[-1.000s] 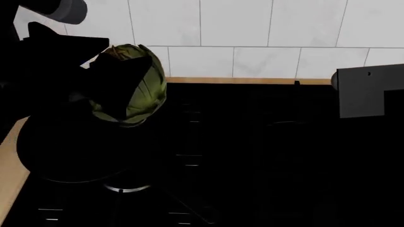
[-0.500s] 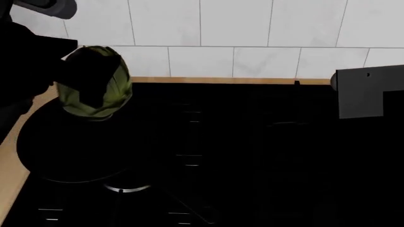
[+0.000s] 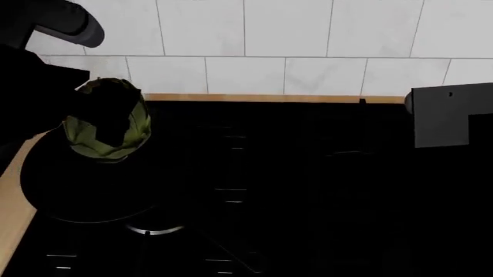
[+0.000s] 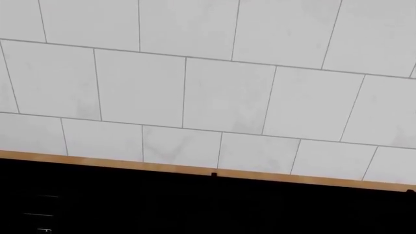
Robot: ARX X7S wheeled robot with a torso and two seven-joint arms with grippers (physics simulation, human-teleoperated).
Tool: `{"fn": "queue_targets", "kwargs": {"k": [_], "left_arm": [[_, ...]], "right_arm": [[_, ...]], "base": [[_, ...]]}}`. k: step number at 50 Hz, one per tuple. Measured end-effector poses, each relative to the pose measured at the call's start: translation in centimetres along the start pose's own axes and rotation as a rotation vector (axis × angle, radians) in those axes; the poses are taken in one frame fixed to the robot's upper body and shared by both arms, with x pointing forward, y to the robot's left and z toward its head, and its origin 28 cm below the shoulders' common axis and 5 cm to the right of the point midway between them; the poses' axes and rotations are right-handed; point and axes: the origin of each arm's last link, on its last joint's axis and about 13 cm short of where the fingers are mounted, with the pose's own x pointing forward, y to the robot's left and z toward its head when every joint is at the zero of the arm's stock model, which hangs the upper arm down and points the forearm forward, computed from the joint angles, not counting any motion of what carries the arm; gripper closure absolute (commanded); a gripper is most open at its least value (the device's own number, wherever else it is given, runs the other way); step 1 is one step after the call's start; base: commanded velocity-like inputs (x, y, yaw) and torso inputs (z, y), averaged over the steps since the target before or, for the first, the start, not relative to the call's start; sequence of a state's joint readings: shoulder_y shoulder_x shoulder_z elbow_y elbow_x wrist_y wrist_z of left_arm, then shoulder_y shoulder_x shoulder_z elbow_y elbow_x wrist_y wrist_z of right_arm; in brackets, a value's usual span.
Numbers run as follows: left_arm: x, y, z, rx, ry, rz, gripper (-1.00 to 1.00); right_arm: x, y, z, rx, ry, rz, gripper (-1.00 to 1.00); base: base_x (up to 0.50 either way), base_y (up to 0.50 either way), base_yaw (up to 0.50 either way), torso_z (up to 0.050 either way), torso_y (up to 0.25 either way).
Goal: Pick the artichoke from the plate and place it in the pan.
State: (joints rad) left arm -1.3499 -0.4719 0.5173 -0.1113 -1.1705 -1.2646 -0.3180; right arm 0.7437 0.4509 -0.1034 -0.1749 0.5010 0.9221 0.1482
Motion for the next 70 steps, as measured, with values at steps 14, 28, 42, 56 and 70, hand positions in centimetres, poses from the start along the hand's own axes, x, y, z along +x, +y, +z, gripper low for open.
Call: {"fn": "queue_targets", "kwargs": {"k": [14, 28, 42, 56, 70], "left_arm": [[0.6, -0.1, -0.8, 0.007, 0.025, 0.002, 1.00], [1.0, -0.2, -1.4, 0.015, 0.042, 0.000, 1.00], [1.4, -0.3, -2.1, 0.024, 0.059, -0.002, 1.00], [1.6, -0.4, -2.8, 0.031, 0.076, -0.004, 1.00], [1.8, -0.6, -3.3, 0.041, 0.089, -0.006, 1.00]], "right_arm": [[-0.1, 0.0, -0.2, 0.002, 0.003, 0.000, -1.00], [-0.1, 0.0, -0.3, 0.004, 0.005, -0.001, -1.00], [-0.1, 0.0, -0.4, 0.005, 0.007, -0.002, -1.00], [-0.2, 0.0, -0.6, 0.007, 0.008, -0.002, -1.00], [-0.1, -0.1, -0.7, 0.011, 0.009, -0.002, -1.00]], "base": [[0.00, 0.00, 0.00, 0.000, 0.001], [0.00, 0.00, 0.00, 0.001, 0.001], [0.00, 0.00, 0.00, 0.000, 0.001], [0.00, 0.00, 0.00, 0.000, 0.001], [0.00, 0.00, 0.00, 0.001, 0.001]]}}
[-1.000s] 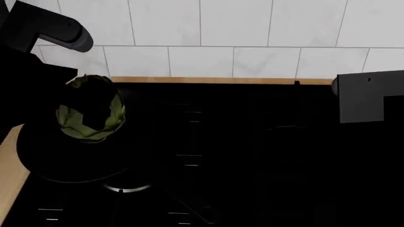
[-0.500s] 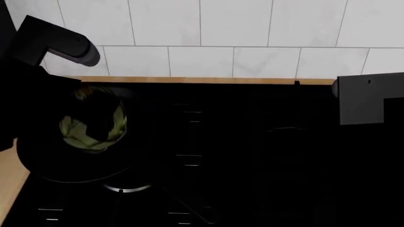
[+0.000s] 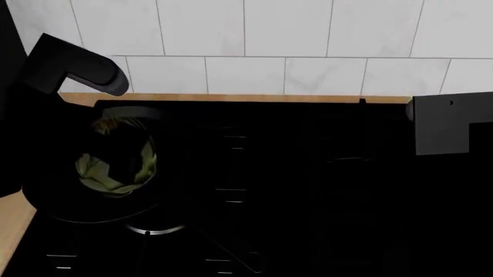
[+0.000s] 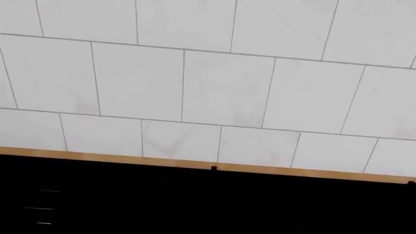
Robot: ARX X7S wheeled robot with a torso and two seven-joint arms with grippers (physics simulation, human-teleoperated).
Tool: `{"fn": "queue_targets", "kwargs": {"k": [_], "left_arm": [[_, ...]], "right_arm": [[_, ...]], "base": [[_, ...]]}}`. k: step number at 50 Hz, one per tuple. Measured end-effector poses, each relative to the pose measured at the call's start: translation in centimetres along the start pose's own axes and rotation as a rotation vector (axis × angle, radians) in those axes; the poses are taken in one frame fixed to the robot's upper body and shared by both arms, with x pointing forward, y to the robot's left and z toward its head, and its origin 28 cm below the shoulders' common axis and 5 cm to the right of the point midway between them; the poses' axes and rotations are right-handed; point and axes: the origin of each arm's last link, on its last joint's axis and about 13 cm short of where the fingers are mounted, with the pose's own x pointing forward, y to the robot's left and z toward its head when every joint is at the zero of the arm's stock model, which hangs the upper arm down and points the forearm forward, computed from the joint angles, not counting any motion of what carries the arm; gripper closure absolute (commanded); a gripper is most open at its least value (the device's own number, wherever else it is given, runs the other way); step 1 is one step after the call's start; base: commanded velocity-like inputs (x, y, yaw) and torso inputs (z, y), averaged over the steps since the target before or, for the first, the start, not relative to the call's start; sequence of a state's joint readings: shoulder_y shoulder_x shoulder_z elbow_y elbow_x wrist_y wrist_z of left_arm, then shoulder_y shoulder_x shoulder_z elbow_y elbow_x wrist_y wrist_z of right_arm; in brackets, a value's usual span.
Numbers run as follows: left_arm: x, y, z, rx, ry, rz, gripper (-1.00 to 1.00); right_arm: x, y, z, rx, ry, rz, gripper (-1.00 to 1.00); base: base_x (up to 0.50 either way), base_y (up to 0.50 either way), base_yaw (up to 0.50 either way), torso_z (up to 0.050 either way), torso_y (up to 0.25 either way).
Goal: Pick the artichoke from the plate and place it in the pan.
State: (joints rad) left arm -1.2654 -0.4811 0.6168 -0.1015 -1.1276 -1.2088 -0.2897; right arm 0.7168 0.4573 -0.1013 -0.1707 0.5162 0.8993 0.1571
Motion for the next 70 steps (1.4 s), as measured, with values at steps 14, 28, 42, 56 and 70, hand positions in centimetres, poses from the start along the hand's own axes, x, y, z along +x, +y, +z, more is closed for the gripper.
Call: {"fn": "queue_targets", "kwargs": {"k": [14, 28, 42, 56, 70], "left_arm": [[0.3, 0.0, -0.1, 0.003, 0.005, -0.001, 1.00], [0.2, 0.1, 0.2, -0.003, -0.012, 0.007, -1.00], [-0.1, 0.0, 0.6, -0.007, -0.033, 0.006, -1.00], [-1.6, 0.0, 2.1, -0.032, -0.112, -0.004, -1.00], [-3.5, 0.2, 2.2, -0.076, -0.208, -0.010, -1.00]], "right_arm": [[0.1, 0.0, -0.1, 0.003, 0.001, 0.000, -1.00], [0.0, 0.0, -0.3, 0.005, 0.003, 0.000, -1.00], [-0.1, -0.1, -0.4, 0.007, 0.003, 0.000, -1.00], [-0.1, 0.0, -0.4, 0.010, 0.002, 0.000, -1.00], [-0.3, 0.0, 0.1, 0.005, -0.007, 0.001, -1.00]], "base": [[0.00, 0.00, 0.00, 0.000, 0.001], [0.00, 0.00, 0.00, 0.000, 0.001], [0.00, 0.00, 0.00, 0.000, 0.000], [0.00, 0.00, 0.00, 0.000, 0.000], [0.00, 0.00, 0.00, 0.000, 0.000]]}}
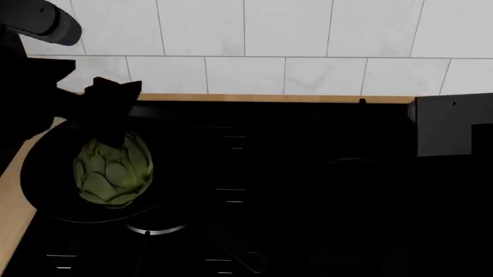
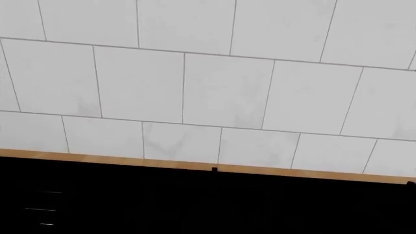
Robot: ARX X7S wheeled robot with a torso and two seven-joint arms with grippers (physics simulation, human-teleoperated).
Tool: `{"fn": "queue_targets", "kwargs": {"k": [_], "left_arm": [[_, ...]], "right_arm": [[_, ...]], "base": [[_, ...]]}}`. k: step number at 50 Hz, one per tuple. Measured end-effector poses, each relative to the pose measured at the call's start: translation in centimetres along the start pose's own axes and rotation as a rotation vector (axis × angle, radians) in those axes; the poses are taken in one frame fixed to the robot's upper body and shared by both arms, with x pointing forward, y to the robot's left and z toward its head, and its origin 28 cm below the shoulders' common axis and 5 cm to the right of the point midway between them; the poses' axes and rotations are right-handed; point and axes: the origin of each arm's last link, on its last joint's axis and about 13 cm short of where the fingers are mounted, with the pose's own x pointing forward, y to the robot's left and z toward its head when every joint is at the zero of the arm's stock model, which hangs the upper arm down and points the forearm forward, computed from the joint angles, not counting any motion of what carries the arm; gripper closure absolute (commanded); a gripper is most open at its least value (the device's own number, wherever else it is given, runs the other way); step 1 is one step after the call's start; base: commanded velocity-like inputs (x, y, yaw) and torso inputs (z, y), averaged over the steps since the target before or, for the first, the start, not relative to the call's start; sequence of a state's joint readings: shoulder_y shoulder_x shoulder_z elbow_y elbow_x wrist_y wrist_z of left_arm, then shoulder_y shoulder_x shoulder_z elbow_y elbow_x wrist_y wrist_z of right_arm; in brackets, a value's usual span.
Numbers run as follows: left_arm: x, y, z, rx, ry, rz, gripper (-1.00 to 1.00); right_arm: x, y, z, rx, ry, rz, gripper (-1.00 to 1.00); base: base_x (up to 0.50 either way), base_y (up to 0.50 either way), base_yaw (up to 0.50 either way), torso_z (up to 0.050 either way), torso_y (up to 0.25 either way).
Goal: Pick the artichoke from the plate and place it in the pan.
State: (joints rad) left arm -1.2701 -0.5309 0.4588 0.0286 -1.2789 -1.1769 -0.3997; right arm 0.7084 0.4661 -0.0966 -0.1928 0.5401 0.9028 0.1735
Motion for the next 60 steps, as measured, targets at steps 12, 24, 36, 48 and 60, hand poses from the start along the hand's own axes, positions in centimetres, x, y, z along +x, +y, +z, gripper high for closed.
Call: {"fn": "queue_targets", "kwargs": {"k": [12, 24, 36, 48, 60], "left_arm": [[-1.6, 0.3, -1.4, -0.049, -0.062, 0.008, -1.00], [-3.4, 0.5, -3.4, -0.088, -0.114, 0.030, -1.00], [-5.2, 0.1, -5.9, -0.111, -0.138, 0.031, -1.00], [-7.0, -0.3, -8.9, -0.140, -0.150, 0.038, -1.00], [-8.7, -0.5, -11.1, -0.164, -0.169, 0.073, -1.00]], "right_arm": [[-1.4, -0.3, 0.9, -0.018, -0.023, 0.000, -1.00], [-4.7, -1.0, 2.1, -0.042, -0.055, -0.012, -1.00], [-8.7, -1.7, 2.4, -0.052, -0.096, -0.029, -1.00], [-12.2, -2.3, 2.0, -0.051, -0.135, -0.046, -1.00], [-15.5, -2.8, 1.6, -0.048, -0.167, -0.070, -1.00]], "base": [[0.00, 0.00, 0.00, 0.000, 0.000], [0.00, 0.00, 0.00, 0.000, 0.000], [0.00, 0.00, 0.00, 0.000, 0.000], [0.00, 0.00, 0.00, 0.000, 0.000], [0.00, 0.00, 0.00, 0.000, 0.000]]}}
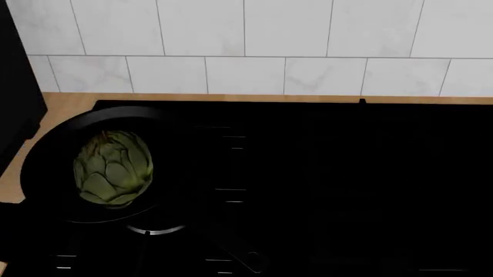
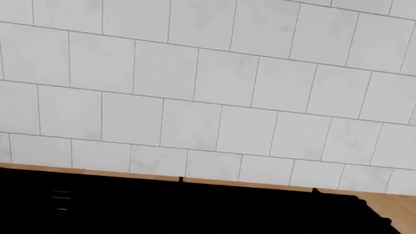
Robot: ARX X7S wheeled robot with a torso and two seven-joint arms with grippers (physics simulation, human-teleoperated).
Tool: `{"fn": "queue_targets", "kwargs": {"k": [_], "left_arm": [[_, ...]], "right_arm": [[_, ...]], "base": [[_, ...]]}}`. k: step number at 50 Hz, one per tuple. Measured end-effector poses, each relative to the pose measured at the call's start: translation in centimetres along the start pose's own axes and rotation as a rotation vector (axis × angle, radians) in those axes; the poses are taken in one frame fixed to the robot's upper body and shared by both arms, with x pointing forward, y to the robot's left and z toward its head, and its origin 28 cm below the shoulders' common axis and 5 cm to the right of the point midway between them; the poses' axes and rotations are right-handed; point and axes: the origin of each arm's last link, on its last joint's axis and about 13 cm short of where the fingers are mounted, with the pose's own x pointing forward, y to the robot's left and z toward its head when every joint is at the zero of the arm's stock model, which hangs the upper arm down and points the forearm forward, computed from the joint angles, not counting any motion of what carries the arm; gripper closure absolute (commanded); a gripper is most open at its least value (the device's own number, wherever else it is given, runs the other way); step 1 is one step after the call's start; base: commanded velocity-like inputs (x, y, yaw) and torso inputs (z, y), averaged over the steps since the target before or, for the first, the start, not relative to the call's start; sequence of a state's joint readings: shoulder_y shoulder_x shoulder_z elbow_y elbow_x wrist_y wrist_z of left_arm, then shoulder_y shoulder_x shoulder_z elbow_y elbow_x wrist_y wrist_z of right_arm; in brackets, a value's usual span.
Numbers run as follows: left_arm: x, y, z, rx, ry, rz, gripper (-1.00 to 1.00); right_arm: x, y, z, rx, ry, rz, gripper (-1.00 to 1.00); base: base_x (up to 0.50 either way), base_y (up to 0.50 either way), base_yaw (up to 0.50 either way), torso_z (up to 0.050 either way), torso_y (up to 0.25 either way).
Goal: Pick the artichoke from the plate and place it in the pan.
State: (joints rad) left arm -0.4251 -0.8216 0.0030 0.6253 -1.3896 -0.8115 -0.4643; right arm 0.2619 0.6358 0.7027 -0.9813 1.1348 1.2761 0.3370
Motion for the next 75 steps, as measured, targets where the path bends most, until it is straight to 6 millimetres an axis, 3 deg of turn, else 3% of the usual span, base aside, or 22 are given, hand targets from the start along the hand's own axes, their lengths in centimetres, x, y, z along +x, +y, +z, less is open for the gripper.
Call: {"fn": "queue_targets", "kwargs": {"k": [18, 34, 54, 75], "left_arm": [[-2.9, -0.3, -0.4, -0.020, -0.044, 0.033, -1.00], [-5.4, -0.9, 0.2, -0.006, -0.074, 0.035, -1.00], [-7.9, -1.3, 0.2, 0.015, -0.113, 0.033, -1.00], [-11.5, -1.2, 0.6, 0.003, -0.214, 0.080, -1.00]], "right_arm": [[-4.8, -1.7, 0.9, -0.019, -0.047, -0.089, -1.00], [-7.7, -3.2, 2.1, -0.020, -0.078, -0.120, -1.00], [-10.3, -4.4, 3.2, -0.045, -0.096, -0.155, -1.00], [-12.0, -4.9, 2.4, -0.048, -0.123, -0.140, -1.00]], "base": [[0.00, 0.00, 0.00, 0.000, 0.000], [0.00, 0.00, 0.00, 0.000, 0.000], [0.00, 0.00, 0.00, 0.000, 0.000], [0.00, 0.00, 0.00, 0.000, 0.000]]}}
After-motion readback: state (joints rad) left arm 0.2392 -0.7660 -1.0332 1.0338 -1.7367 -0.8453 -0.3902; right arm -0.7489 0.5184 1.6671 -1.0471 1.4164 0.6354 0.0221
